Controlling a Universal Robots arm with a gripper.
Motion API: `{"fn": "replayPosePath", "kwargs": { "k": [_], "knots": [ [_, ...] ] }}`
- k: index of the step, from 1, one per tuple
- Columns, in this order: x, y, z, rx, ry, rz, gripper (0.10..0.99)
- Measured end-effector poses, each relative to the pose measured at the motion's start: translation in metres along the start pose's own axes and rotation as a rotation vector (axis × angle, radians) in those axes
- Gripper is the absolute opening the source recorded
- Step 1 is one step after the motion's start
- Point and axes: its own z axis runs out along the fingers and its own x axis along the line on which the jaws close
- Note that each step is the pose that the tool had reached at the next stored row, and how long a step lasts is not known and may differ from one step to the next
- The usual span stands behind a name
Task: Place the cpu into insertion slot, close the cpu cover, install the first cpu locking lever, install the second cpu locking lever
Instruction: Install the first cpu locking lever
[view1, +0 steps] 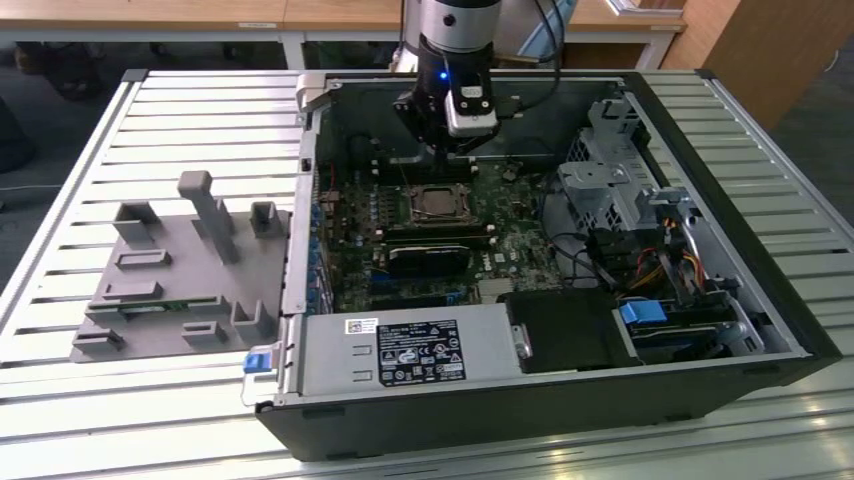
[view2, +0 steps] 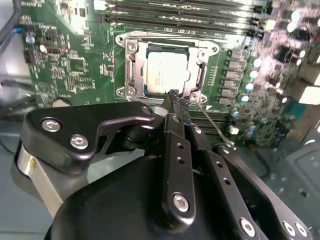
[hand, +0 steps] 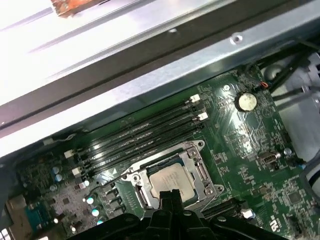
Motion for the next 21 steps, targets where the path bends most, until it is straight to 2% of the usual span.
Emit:
{"fn": "replayPosePath", "kwargs": {
  "k": [21],
  "knots": [
    [0.0000, 0.0000, 0.0000, 0.005, 0.0030, -0.367, 0.106]
  ]
}}
